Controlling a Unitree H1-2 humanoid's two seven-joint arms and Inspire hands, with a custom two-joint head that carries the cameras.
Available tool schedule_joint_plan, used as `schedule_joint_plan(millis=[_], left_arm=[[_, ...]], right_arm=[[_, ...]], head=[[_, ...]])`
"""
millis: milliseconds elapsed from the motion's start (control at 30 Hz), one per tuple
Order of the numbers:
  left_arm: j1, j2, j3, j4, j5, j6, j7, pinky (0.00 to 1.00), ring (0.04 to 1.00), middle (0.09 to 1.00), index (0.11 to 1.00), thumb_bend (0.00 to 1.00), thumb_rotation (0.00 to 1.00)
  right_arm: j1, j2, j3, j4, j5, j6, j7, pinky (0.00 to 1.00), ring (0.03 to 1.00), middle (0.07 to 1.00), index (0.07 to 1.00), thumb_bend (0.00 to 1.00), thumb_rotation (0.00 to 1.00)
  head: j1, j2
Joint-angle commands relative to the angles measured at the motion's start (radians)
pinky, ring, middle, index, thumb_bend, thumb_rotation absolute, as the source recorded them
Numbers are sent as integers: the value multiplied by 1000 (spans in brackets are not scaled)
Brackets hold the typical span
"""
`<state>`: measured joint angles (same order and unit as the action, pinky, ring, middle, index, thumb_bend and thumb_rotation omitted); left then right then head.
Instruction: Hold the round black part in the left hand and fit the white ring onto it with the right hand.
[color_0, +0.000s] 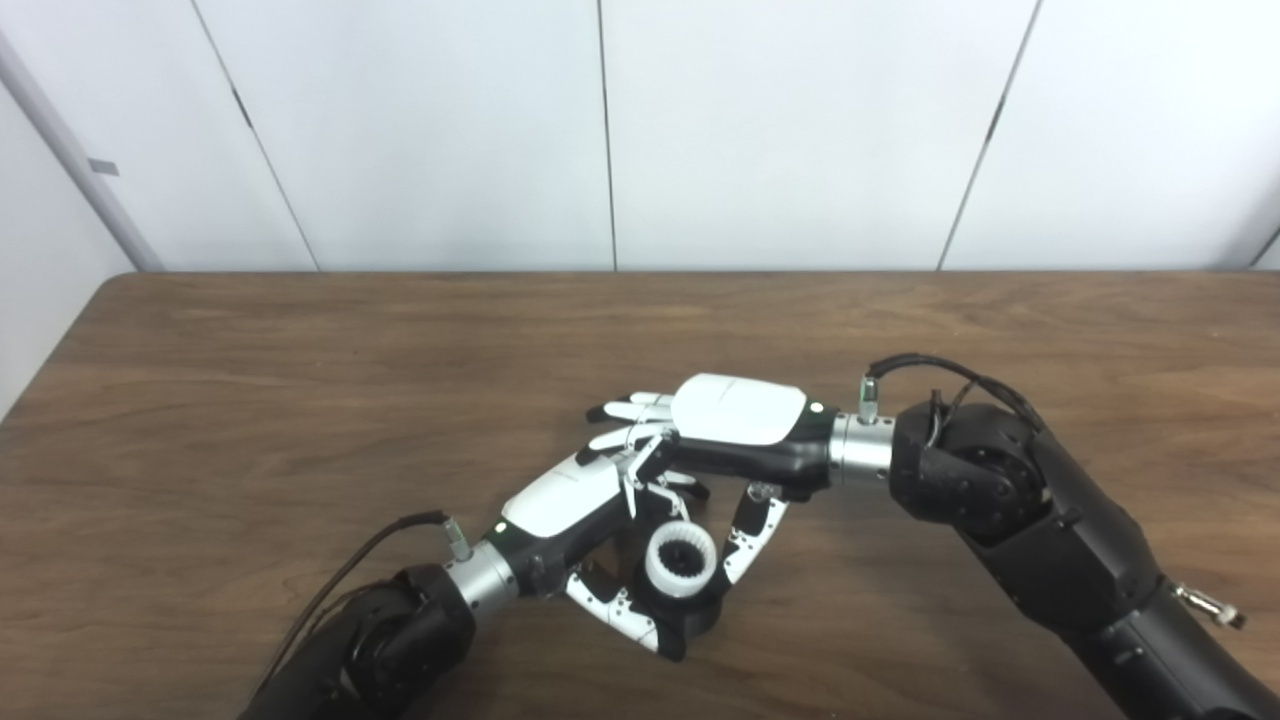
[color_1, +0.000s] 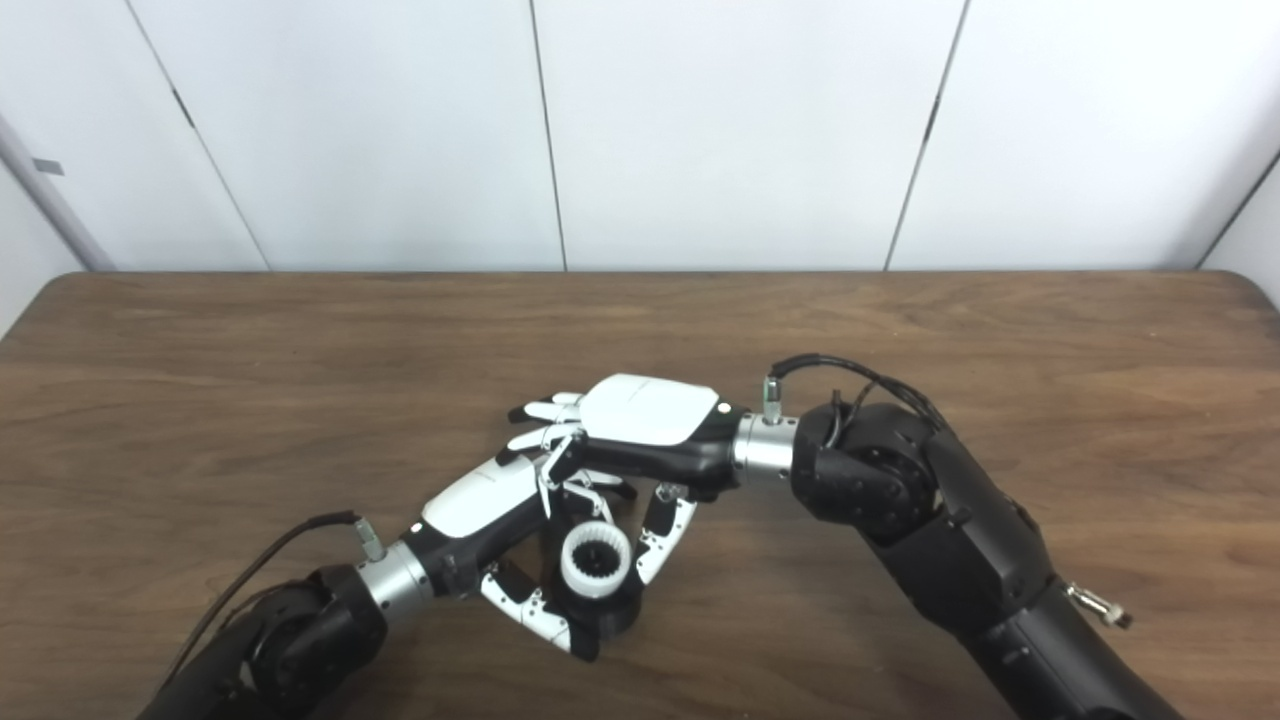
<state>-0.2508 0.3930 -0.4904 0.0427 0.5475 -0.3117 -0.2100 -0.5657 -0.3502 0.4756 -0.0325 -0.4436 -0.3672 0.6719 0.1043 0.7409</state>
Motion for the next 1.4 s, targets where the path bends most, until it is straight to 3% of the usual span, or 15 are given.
schedule_joint_plan(millis=[0,567,867,1133,1167,1200,1367], left_arm=[[7,2,-17,-10,31,-11,-42,1000,1000,831,480,524,67],[14,8,-1,-33,19,-2,-62,1000,1000,874,480,525,65],[20,0,3,-35,27,-12,-61,1000,1000,855,480,525,65],[22,1,11,-37,18,-12,-62,1000,1000,851,480,525,64],[22,1,13,-37,14,-11,-64,1000,1000,855,480,525,63],[22,1,15,-37,10,-9,-66,1000,1000,858,480,525,63],[21,-1,22,-44,4,8,-79,1000,1000,869,480,525,63]], right_arm=[[-20,6,1,-20,12,-10,-10,1000,1000,900,480,524,139],[2,5,14,-38,-7,-25,-36,1000,1000,893,480,524,138],[2,4,3,-15,-10,-21,-57,1000,1000,884,480,525,139],[0,-19,22,-43,-9,6,-8,1000,1000,939,489,521,159],[-2,-21,22,-46,-8,10,-2,1000,1000,953,545,844,277],[-3,-24,22,-49,-5,12,4,1000,1000,962,575,950,308],[-4,-40,21,-76,7,30,39,1000,1000,990,626,1000,313]], head=[[0,1],[4,11],[6,16],[6,19],[3,24],[3,26],[4,33]])
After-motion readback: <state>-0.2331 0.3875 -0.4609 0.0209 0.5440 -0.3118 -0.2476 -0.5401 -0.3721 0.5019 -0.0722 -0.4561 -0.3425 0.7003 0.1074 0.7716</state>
